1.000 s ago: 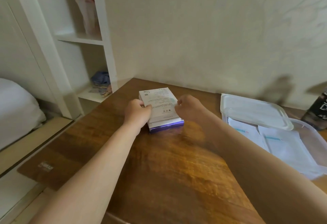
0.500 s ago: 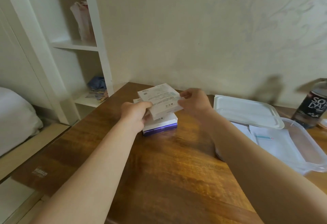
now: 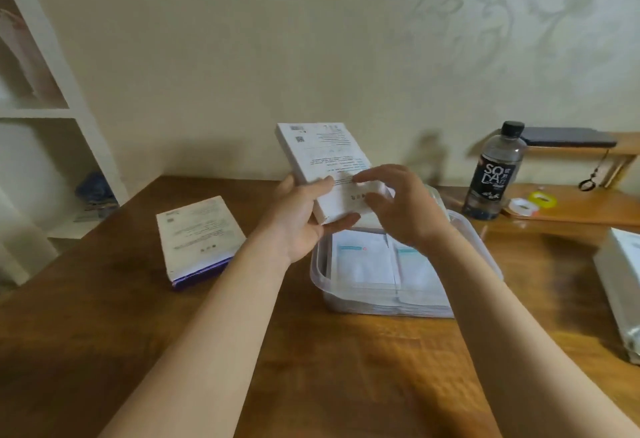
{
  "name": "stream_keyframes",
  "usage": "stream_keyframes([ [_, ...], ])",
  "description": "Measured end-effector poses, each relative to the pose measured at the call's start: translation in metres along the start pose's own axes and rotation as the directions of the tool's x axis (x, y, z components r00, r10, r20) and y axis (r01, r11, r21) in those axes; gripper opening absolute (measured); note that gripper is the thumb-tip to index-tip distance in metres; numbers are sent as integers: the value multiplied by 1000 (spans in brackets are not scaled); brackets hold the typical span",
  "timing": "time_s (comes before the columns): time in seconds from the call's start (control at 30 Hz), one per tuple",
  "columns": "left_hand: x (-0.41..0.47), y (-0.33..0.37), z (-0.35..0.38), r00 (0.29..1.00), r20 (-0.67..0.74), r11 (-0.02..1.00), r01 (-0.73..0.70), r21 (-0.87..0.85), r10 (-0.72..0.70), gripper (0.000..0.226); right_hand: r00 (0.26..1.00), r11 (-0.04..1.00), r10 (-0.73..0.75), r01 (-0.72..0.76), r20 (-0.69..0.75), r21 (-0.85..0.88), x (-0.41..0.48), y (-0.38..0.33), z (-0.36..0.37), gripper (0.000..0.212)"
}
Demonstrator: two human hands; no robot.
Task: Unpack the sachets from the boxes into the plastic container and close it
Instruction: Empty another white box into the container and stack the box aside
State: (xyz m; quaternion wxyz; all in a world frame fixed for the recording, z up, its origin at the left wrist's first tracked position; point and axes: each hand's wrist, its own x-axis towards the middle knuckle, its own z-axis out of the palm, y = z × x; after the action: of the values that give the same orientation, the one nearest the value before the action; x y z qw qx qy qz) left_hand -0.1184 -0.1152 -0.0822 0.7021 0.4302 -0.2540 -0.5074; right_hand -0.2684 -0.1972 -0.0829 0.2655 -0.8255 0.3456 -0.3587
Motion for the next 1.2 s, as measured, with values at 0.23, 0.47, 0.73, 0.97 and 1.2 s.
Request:
stream_keyframes([
  [0.23,25,-28,36,1000,24,987,-22,156,18,36,997,995,-72,70,-24,-66,-1,42,-26,21],
  [0.47,36,-28,33,996,80,991,-47,125,37,29,994,994,-110,110,-21,-10,15,51,-27,12],
  [0.73,36,-28,27,994,106,991,-24,128,11,26,970,957,-240,230,-39,-176,16,48,-16,10],
  [0.97,37,-24,21,998,70,1000,-4,19,3,33,951,934,-308,300,-13,-194,13,41,-19,8],
  [1.2,42,-20,14,998,2,987,-56,-149,57,37,939,923,-342,327,-41,-205,11,31,-22,8],
])
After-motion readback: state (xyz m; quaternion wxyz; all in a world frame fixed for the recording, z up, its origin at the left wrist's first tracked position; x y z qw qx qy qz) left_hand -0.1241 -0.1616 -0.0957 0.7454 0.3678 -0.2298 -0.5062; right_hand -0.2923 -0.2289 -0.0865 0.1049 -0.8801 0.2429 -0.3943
